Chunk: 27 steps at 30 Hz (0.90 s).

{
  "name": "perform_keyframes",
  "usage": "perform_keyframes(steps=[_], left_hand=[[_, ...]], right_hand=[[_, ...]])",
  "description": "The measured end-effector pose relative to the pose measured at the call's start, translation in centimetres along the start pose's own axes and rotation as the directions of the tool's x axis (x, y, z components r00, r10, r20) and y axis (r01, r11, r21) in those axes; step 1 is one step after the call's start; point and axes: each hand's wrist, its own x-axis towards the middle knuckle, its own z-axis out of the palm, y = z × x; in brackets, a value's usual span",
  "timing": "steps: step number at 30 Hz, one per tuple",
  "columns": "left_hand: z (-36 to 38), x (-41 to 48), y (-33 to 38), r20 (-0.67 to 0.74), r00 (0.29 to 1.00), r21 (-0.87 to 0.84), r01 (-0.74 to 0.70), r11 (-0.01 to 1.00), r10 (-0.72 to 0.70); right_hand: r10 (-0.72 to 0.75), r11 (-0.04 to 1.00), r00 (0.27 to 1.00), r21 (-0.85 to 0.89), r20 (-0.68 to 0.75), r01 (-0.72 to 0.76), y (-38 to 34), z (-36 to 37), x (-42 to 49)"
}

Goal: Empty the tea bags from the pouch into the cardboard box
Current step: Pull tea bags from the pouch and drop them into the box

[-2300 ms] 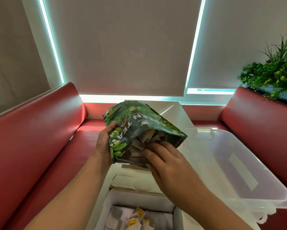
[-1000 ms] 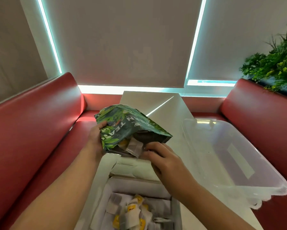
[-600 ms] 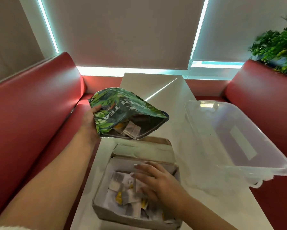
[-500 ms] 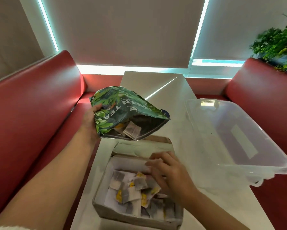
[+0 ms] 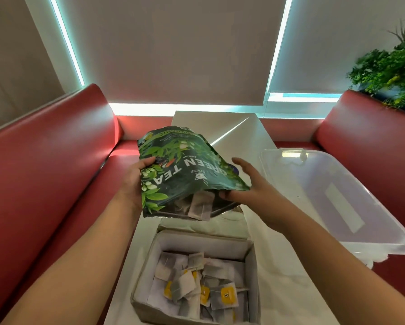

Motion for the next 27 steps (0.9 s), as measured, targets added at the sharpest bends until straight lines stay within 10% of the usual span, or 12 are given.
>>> perform_keyframes(steps=[5,27], left_hand=[[0.9,-0.8,-0.1,0.031,0.999,0.009,0.014,1.000,-0.014],[2.4,-0.7,-0.6,0.130,0.990,-0.058,0.068,0.996,-0.060]], right_hand=[[0.042,0.986,0.981,0.151,0.192,-0.072,0.3,0.0,-0.6],[-0.145,0.989,0.979,-0.038,-0.140,0.141,0.9,2.6,-2.4]])
